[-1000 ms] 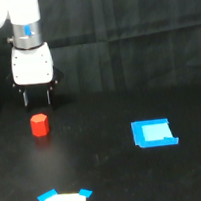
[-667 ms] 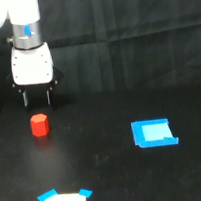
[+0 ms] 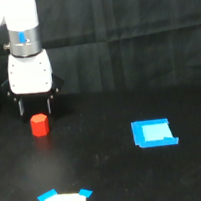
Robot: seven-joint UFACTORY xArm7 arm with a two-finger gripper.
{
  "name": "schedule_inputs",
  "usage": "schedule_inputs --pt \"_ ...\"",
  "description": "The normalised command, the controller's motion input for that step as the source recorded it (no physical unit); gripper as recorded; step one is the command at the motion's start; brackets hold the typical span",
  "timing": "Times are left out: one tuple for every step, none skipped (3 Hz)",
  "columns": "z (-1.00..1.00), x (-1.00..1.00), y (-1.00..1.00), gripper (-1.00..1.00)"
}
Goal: Pick up the red object from the table
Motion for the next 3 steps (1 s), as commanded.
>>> schedule_inputs --pt "-0.4 0.16 -0.58 -1.0" --pt "-0.11 0.16 -0.19 -1.0" --pt "0.44 0.12 -0.16 -1.0"
